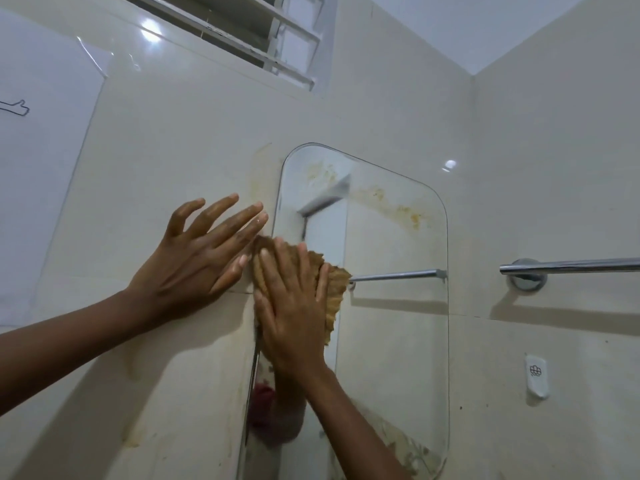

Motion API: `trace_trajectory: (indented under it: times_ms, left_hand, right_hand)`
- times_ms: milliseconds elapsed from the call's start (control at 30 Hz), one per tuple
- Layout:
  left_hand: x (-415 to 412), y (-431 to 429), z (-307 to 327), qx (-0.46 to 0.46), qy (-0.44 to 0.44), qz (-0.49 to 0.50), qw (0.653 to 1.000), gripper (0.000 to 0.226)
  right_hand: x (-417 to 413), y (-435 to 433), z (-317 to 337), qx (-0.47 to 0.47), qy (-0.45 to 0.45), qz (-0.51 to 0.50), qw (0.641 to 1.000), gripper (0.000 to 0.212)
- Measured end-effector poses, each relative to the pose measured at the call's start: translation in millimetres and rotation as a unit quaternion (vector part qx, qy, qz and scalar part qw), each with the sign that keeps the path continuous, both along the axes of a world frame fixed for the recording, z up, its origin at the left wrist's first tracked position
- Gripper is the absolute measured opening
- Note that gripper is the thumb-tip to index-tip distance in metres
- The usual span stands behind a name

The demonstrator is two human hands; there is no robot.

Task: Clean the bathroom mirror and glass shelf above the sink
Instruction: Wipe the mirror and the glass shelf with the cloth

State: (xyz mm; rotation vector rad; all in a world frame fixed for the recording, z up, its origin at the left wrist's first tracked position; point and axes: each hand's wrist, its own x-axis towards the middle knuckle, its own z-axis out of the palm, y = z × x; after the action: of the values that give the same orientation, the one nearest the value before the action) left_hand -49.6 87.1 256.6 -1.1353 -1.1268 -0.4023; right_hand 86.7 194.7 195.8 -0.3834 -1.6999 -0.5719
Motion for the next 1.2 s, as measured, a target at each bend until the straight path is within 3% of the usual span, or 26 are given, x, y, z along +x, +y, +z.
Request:
trace_trajectory:
  times_ms: [200,333,500,567,633,800,933,1200]
  left_hand:
    - [1,1,-4,-0.023,0.101,0.065,0.992,0.051]
    - [1,1,-4,-0.017,0.106,0.076,0.991,0.05]
    - [2,2,-3,-0.014,0.103,0.071,0.992,0.049]
    - [2,1,-3,-0.016,0.101,0.076,0.992,0.05]
    - [3,0,-4,-0.021,0.098,0.08,0.992,0.05]
    - [5,0,-4,-0.035,0.094,0.074,0.992,0.05]
    - [5,-1,-3,-0.04,0.092,0.068,0.993,0.05]
    - [4,-1,-3,-0.047,0.088,0.059,0.993,0.051]
  right_hand:
    - [24,23,-64,0.037,-0.003,-0.036,0.999,0.052]
    - [54,46,-94,-0.024,0.122,-0.045,0.991,0.051]
    - [101,76,-66,-0.211,0.361,-0.052,0.907,0.056]
    - [118,93,-31,-0.275,0.42,-0.04,0.864,0.059]
    - [134,108,9,-0.304,0.44,-0.026,0.844,0.063]
    - [145,110,100,-0.28,0.41,0.074,0.865,0.056]
    - [140,110,155,-0.244,0.38,0.063,0.89,0.049]
    - [78,71,175,-0.15,0.242,0.064,0.956,0.046]
